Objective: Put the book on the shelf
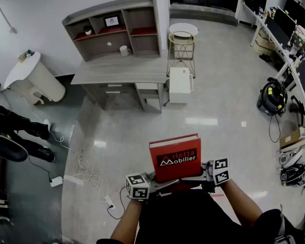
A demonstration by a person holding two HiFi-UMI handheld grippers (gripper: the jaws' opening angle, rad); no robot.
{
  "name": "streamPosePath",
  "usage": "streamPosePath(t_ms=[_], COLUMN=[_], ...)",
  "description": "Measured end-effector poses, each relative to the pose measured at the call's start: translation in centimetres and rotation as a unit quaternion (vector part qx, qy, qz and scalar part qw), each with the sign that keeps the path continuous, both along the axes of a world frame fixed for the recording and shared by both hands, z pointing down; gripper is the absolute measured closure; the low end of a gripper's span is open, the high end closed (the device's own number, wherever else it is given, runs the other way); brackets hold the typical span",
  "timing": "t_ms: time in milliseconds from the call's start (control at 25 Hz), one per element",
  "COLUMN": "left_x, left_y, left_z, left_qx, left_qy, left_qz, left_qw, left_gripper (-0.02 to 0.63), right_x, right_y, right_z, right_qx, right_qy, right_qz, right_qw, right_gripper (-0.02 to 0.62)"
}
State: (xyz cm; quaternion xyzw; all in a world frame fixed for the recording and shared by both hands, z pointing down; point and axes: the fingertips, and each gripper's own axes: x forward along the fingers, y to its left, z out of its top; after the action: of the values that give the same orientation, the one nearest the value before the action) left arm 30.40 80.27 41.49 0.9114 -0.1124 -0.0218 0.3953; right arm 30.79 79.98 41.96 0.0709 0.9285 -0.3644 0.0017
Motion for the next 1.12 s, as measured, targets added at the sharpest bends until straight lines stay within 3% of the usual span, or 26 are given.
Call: streamPosePath(t_ms=[480,760,1120], left_x=[0.8,-1.1,-4.8], left_y=[0.6,0.0,-5.5], left_z=[0.2,0.8,1.2], left_qx=[0.001,-0.005,-0.006], left_qy=[-0.017,-0.022,-0.002], left_qz=[-0.009,-0.026,-0.031], left_qw=[0.9998,0.9994,0.9995], left_gripper=[0.448,0.448,0.448], right_x=[0.8,-1.1,-4.8], right_y=[0.5,-0.1,-5.6], right_z=[0.3,0.8,1.1], right_qx=[0.006,-0.015,-0.01], right_qy=[-0.011,-0.021,0.005], right_qz=[-0.006,-0.012,0.002], right_qw=[1.0,1.0,1.0], right_gripper=[0.431,0.431,0.44])
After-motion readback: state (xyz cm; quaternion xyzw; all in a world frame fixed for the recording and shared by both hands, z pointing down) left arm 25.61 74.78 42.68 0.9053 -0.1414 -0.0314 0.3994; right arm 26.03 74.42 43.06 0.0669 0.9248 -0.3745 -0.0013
